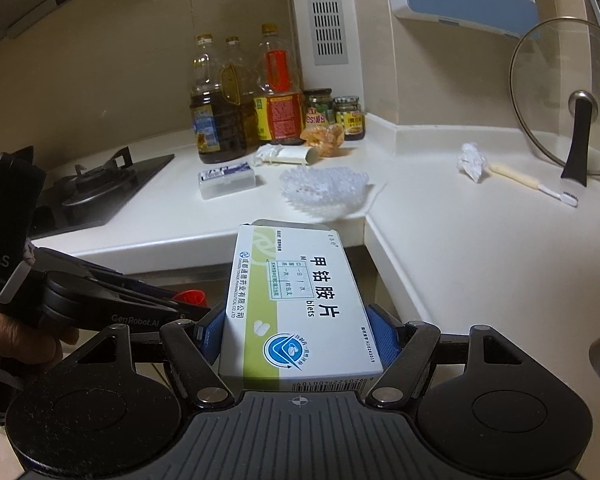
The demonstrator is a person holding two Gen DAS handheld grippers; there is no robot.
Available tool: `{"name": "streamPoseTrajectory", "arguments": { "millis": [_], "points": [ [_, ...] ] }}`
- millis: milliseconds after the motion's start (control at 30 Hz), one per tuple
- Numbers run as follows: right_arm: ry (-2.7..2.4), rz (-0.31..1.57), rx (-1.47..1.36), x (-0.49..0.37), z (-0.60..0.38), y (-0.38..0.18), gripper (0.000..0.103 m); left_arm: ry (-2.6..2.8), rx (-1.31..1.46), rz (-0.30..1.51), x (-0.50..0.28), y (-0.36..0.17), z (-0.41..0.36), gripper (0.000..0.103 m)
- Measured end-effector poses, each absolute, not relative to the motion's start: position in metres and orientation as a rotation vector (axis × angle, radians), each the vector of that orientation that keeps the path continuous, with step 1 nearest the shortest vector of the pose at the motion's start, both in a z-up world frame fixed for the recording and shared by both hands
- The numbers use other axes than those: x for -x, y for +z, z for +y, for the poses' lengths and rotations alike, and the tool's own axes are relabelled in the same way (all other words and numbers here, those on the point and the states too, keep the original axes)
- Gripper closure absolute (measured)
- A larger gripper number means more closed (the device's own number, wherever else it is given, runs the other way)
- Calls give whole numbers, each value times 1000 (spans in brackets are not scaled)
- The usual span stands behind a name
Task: Collect trash
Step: 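Carry the red cup and medicine box down over the trash bin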
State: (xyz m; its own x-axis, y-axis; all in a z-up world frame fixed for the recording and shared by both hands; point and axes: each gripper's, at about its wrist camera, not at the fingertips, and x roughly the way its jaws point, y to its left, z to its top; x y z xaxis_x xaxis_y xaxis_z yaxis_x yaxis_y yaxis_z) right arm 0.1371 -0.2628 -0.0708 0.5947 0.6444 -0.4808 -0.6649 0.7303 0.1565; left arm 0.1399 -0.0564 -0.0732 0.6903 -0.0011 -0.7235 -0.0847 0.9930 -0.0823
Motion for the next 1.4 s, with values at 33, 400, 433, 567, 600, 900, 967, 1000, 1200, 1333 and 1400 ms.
{"name": "streamPoseTrajectory", "arguments": {
  "millis": [33,400,433,567,600,900,967,1000,1200,1333,1400],
  "points": [
    [759,547,45,-137,-263,-73,32,45,111,812,-142,-75,-58,73],
    [744,604,72,-136,-260,-105,32,36,112,869,-150,-103,-62,73],
    [743,609,74,-136,-259,-109,32,37,114,876,-150,-106,-62,73],
    [738,633,85,-141,-256,-123,32,42,123,904,-152,-120,-59,73],
    [737,639,88,-143,-255,-127,32,43,125,910,-153,-123,-58,73],
    [738,681,99,-161,-245,-158,32,54,147,952,-163,-154,-51,73],
    [741,689,101,-165,-243,-162,32,52,148,957,-165,-158,-50,73],
    [741,692,103,-166,-242,-164,32,51,149,959,-167,-160,-50,73],
    [737,716,113,-171,-241,-173,32,43,165,981,-175,-173,-49,73],
    [735,731,118,-174,-239,-178,32,33,170,1018,-183,-182,-49,73],
    [736,738,117,-175,-238,-181,32,31,171,1033,-185,-186,-48,73]
  ]
}}
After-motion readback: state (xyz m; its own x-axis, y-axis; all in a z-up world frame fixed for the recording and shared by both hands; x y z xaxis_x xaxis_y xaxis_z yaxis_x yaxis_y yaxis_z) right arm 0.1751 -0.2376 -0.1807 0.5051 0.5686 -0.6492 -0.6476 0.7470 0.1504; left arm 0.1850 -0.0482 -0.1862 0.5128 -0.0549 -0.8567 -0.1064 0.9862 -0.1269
